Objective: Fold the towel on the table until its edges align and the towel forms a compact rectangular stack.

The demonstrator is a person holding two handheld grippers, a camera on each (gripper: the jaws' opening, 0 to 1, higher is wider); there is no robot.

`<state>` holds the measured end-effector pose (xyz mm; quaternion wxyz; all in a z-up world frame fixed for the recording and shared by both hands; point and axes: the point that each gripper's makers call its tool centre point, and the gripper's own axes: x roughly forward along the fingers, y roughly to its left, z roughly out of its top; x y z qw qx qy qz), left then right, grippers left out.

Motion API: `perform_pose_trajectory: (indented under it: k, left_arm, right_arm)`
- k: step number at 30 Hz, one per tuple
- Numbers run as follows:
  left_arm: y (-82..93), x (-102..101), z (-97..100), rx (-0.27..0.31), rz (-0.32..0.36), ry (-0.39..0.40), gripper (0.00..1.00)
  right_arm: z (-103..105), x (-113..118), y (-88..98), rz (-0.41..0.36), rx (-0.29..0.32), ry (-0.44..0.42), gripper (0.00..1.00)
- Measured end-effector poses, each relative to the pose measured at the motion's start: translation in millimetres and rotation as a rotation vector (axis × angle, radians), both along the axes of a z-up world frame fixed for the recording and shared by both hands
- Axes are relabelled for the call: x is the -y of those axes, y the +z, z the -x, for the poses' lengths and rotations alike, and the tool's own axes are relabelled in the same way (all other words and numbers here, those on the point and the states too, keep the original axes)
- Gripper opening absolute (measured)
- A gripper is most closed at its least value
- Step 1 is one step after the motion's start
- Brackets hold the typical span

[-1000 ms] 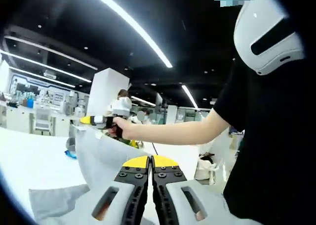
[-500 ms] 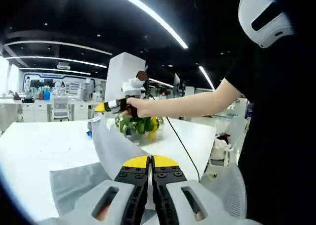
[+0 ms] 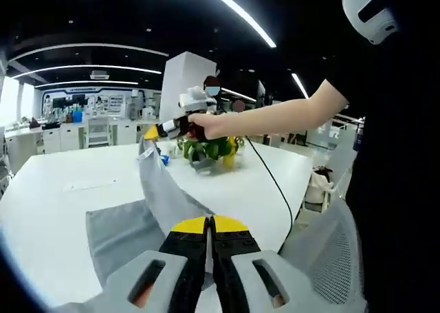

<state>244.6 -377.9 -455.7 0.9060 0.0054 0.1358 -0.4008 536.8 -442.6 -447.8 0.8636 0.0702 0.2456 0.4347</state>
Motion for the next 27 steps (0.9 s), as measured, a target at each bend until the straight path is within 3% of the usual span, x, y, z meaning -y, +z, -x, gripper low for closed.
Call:
perform_pose_trajectory:
  k: [12, 17, 24, 25, 27]
  left_arm:
    - [-19.4, -24, 5.3, -0.054, -0.008, 0.06, 0.0]
    - [-27.6, -32, 6.7, -0.073, -0.026, 0.079, 0.0]
    - [-34.2, -46, 6.1, -0.079, -0.115, 0.096, 0.0]
    - [-32.1, -47, 7.4, -0.082, -0.104, 0.092, 0.0]
    - [-18.2, -43, 9.1, -0.092, 0.032, 0.088, 0.0]
  right_arm:
    - [-5, -26, -23.3, -0.017, -0.092, 0.03, 0.0]
    - [-15, -37, -32.2, -0.072, -0.165, 0.018, 0.0]
    - [-20, -49, -41.9, -0.091, -0.203, 0.011, 0.0]
    - [-21, -52, -40.6, -0.103, -0.21, 0.012, 0.0]
    - [-23, -54, -34.7, -0.132, -0.205, 0.018, 0.0]
